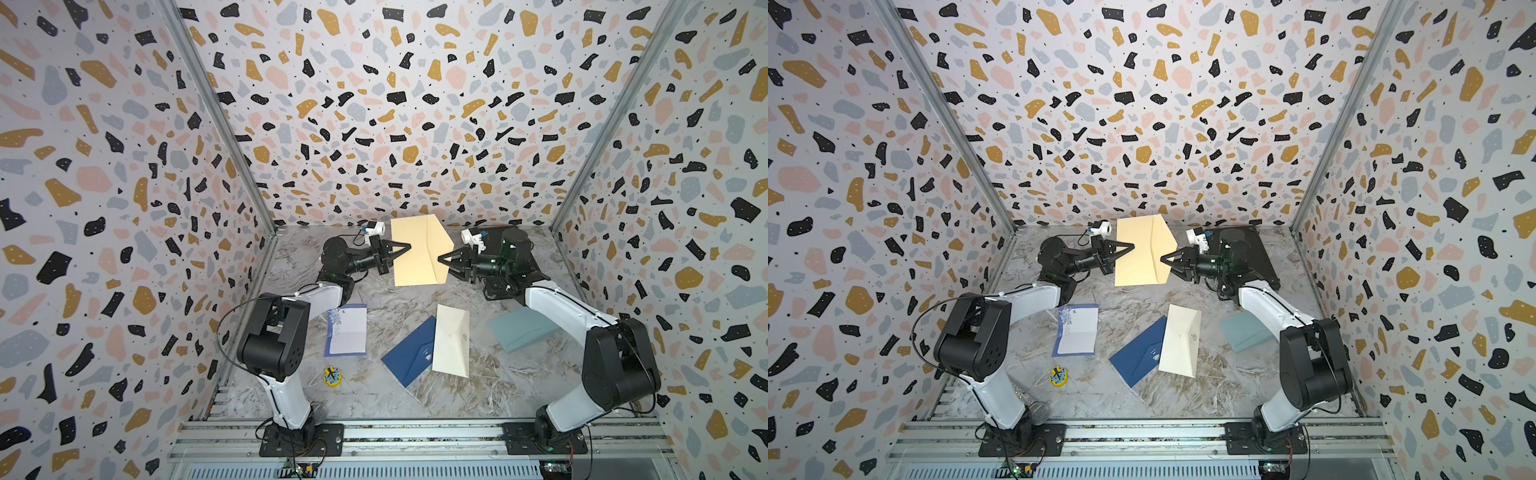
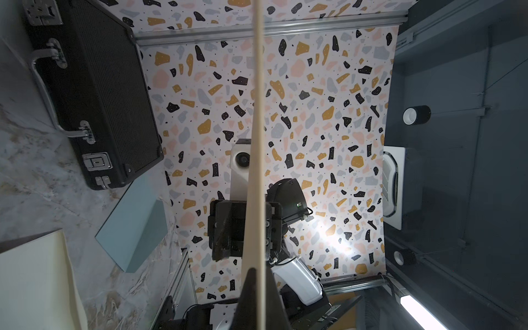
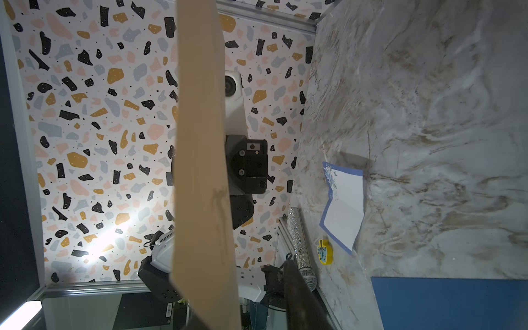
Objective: Take the letter paper out of the envelope
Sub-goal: Pick up the envelope from the envelope.
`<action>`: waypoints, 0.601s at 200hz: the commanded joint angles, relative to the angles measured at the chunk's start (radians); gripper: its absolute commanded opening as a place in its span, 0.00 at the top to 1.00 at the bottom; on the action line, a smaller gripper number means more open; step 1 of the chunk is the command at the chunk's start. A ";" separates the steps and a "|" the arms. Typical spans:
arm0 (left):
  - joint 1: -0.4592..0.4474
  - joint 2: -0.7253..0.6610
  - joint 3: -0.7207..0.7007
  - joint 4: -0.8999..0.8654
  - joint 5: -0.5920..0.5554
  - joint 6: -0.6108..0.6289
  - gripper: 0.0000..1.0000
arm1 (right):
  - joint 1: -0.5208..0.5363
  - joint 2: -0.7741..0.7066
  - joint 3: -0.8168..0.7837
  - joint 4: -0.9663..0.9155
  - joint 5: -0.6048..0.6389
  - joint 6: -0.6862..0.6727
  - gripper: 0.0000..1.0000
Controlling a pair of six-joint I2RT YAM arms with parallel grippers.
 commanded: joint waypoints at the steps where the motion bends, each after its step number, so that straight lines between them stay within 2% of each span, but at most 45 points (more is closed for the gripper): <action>1: -0.007 -0.049 0.009 0.148 -0.021 -0.118 1.00 | 0.007 -0.062 -0.008 -0.020 0.054 -0.068 0.67; 56: -0.043 -0.040 0.029 0.131 -0.031 -0.130 1.00 | 0.053 -0.052 -0.020 0.061 0.070 -0.040 0.64; 120: -0.043 -0.040 0.075 0.055 -0.039 -0.085 1.00 | 0.086 -0.068 -0.065 0.145 0.071 0.013 0.63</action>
